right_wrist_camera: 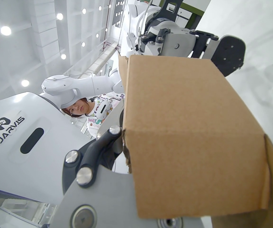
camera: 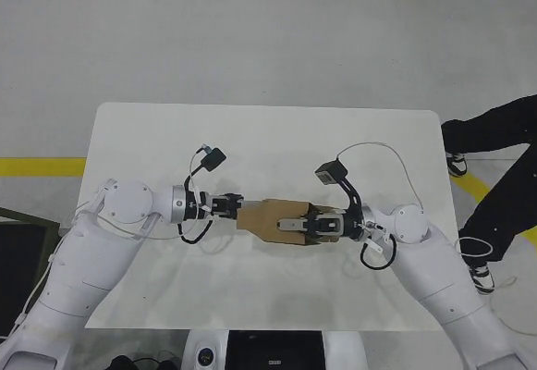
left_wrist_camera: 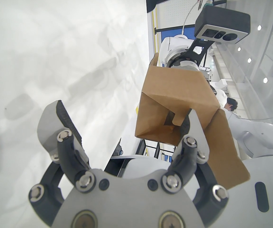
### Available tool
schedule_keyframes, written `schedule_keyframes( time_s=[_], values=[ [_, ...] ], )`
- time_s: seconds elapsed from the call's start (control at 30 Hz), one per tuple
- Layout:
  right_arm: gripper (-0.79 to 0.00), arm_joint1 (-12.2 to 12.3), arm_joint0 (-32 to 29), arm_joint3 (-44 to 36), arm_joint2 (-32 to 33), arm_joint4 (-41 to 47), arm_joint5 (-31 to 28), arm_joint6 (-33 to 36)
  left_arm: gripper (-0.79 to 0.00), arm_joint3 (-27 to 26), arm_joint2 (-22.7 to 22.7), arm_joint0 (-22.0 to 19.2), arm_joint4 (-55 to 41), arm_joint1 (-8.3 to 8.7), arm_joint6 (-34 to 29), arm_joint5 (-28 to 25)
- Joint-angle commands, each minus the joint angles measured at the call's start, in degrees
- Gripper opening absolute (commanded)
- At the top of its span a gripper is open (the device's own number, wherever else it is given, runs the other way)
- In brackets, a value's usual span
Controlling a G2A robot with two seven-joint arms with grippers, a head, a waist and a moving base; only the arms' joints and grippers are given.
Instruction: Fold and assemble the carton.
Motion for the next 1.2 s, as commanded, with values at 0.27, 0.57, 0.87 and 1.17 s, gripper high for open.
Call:
schedule_keyframes(
  time_s=[0.27, 0.57, 0.87, 1.17],
  values=[
    [-0.785, 0.31, -0.23, 1.67, 1.6, -1.61, -0.41, -0.42, 0.0, 1.27, -0.21, -0.71, -0.27, 0.0, 0.58, -0.11],
    [-0.785, 1.3, -1.64, 2.34, 4.89, -6.83, 0.0, -3.12, 0.0, 0.92, -2.83, -0.87, -1.86, 0.42, 0.99, 0.49],
    [-0.785, 1.49, -2.32, 0.79, 5.23, -8.68, 0.94, -4.99, 0.0, -2.23, -2.2, -0.54, -0.74, 0.57, -0.32, -0.4],
    [-0.785, 1.56, -2.02, -0.89, 5.29, -7.61, 0.65, -3.9, 0.0, -0.16, -1.49, -1.4, 2.29, 0.67, 0.01, 1.56]
  ],
)
